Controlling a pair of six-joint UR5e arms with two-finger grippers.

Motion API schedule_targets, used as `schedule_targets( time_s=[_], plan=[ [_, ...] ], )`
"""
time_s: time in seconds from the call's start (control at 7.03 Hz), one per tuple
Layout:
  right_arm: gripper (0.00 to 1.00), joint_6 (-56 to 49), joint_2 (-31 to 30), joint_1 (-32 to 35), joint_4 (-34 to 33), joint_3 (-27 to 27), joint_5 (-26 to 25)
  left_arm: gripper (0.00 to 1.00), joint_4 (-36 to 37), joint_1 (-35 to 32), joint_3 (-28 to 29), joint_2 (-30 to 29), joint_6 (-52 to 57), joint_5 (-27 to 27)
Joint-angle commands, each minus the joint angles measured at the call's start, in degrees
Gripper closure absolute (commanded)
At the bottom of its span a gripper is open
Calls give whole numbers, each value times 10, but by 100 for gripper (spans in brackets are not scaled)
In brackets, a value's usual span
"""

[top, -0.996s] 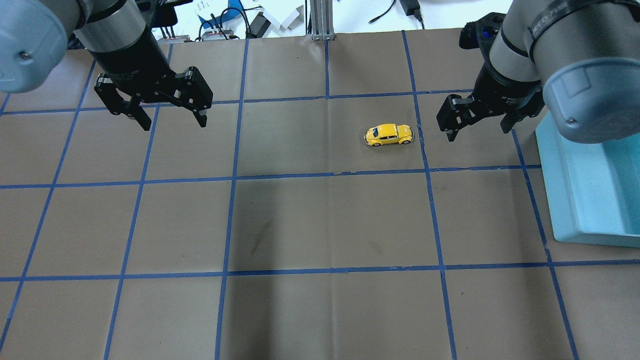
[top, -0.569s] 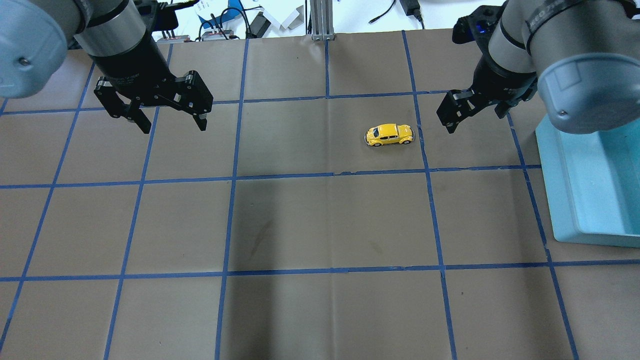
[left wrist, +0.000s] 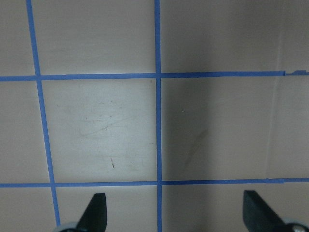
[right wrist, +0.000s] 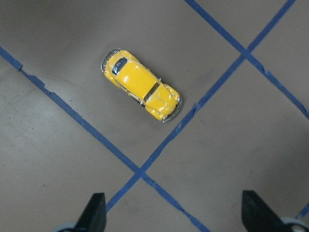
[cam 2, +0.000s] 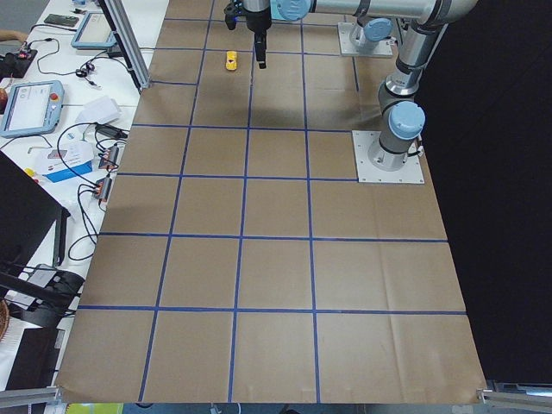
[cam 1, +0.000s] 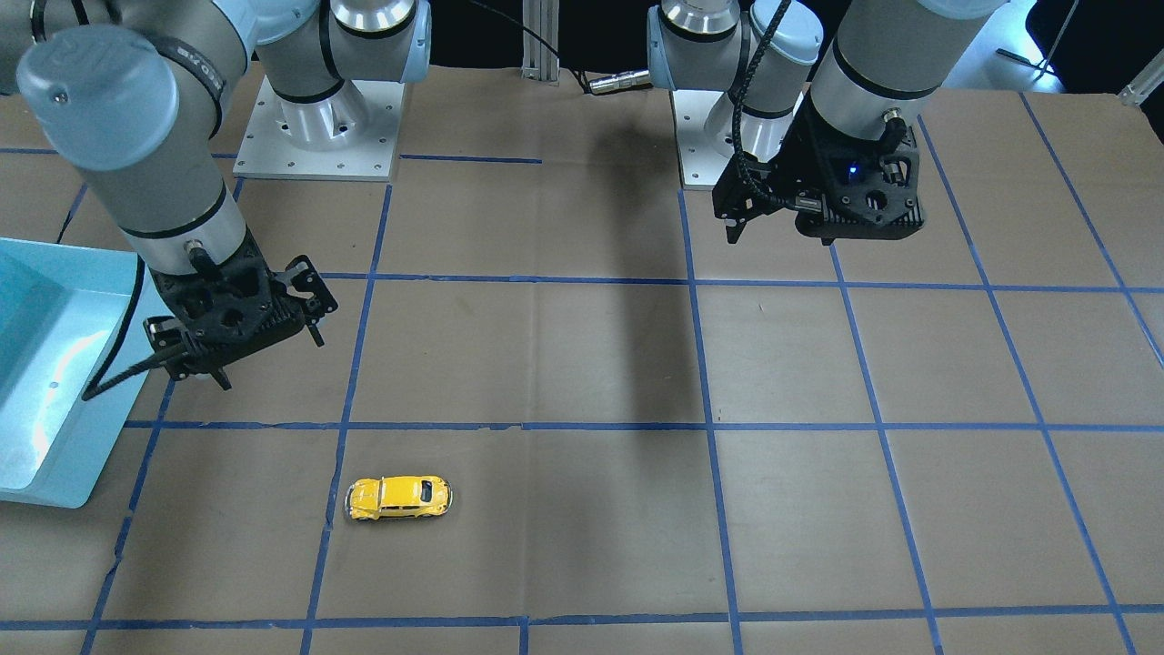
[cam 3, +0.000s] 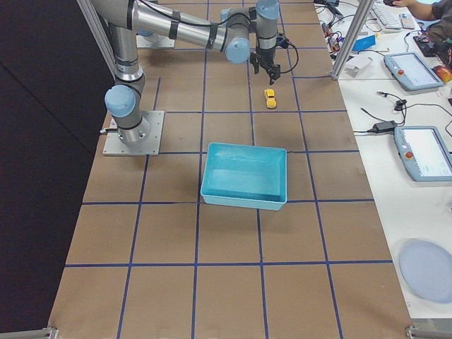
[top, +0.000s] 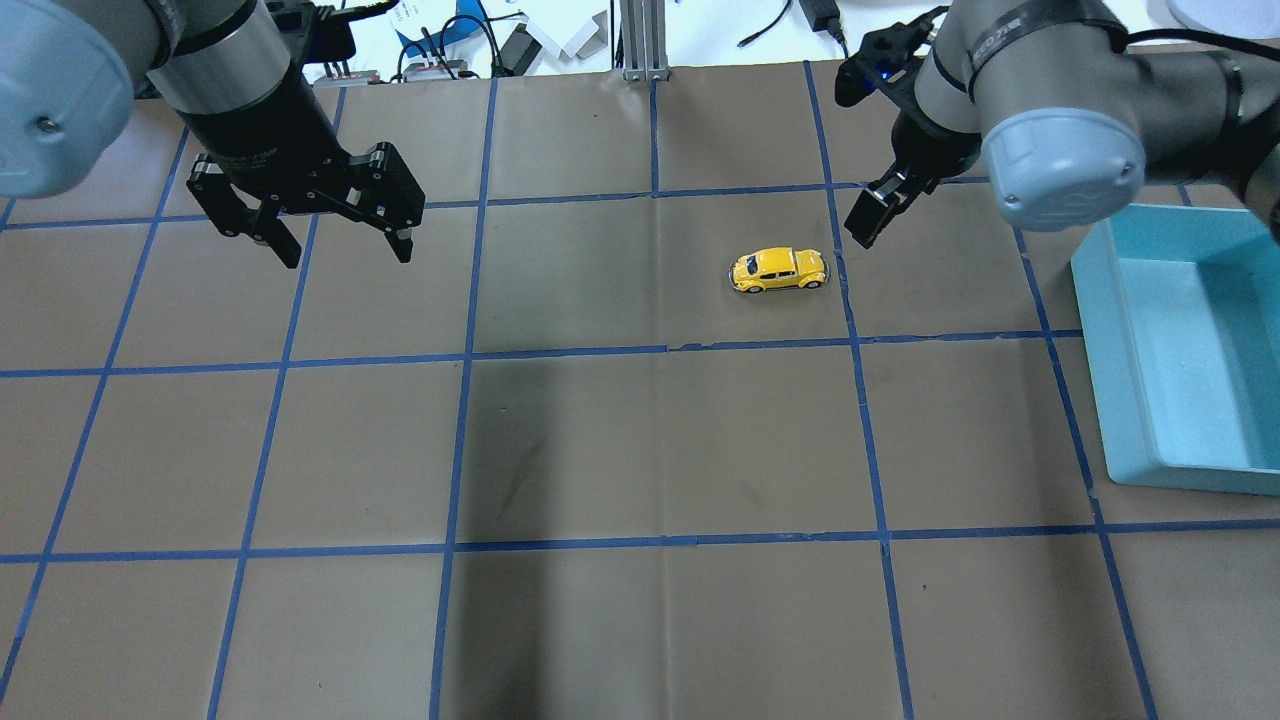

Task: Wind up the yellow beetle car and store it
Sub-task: 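Move the open right gripper over the stopped yellow car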

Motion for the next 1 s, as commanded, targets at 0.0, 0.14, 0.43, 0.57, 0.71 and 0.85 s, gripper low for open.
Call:
schedule_targets(
  time_s=[0.0,0.14,0.43,0.57,0.71,0.85],
  plan=[
    [0,-108,64,13,-72,0,36,0,0,1,0,1,0,0],
    [0,-134,65,28,-61,5,37,0,0,1,0,1,0,0],
    [0,-197,83,46,-72,5,37,0,0,1,0,1,0,0],
    [0,-248,103,46,-91,5,50,0,0,1,0,1,0,0],
    [0,-272,126,46,-120,4,62,0,0,1,0,2,0,1],
    [0,-272,145,46,-132,5,62,0,1,2,2,1,1,1]
  ],
)
